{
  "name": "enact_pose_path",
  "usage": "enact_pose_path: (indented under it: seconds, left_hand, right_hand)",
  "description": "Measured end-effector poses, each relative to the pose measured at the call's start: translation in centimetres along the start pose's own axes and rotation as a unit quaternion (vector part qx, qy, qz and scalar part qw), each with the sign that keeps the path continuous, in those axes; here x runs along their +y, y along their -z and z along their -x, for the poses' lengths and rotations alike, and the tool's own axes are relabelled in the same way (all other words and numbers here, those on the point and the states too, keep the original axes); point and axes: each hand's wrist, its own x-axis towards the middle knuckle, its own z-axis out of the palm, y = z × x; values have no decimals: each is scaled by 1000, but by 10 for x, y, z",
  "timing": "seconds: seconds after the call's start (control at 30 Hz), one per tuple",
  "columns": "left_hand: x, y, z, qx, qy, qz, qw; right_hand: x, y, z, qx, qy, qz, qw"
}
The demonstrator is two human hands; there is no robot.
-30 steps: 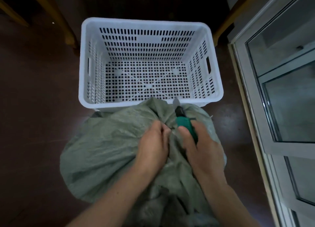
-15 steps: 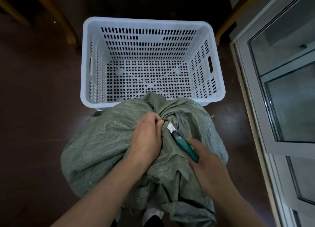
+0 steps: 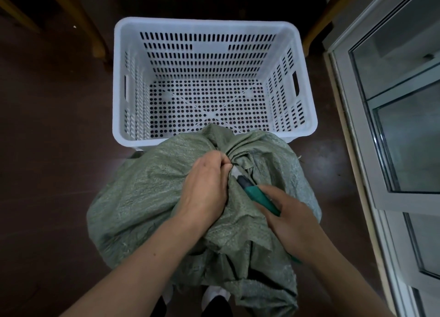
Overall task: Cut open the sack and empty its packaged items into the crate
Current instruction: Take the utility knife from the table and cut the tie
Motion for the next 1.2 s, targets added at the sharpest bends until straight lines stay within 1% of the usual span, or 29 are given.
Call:
enact_pose_path:
  seconds: [0.1,0.2,0.33,0.47,0.63,0.8,0.87,0.93,1.07,1.2]
  left_hand:
    - [2,-1,1,5,4,2,1000]
    - [1,-1,3,8,-8,0,1000]
    - [1,0,7,22,-40,-16,999]
    - [-1,0,7,34,-74,-32,996]
    - [-5,-5,9,36,-39,-15,998]
    - [-4,-6,9,43,-72,0,997]
    - [-6,-6,11,48,-85,-1,995]
    - [-7,-5,11,48,-86,8,995]
    - [-7,-7,10,36,-30,49,998]
    - [-7,-9,11,29,-5,69,997]
  right_hand:
    - [0,-6,4,28,-1,4,1000]
    - [2,-11,7,32,-8,-25,999]
    - [2,-11,4,-8,-19,-91,996]
    - [0,-9,2,-28,-27,-140,989]
    - [-5,-8,2,-62,-66,-194,977]
    - [-9,-6,-5,-80,-102,-216,968]
    - [-8,-4,-6,-90,-105,-217,966]
    - [-7,-3,-4,-88,-88,-204,971]
    - [-2,-2,6,-57,-8,-116,992]
    - [-1,-1,10,-24,9,-86,996]
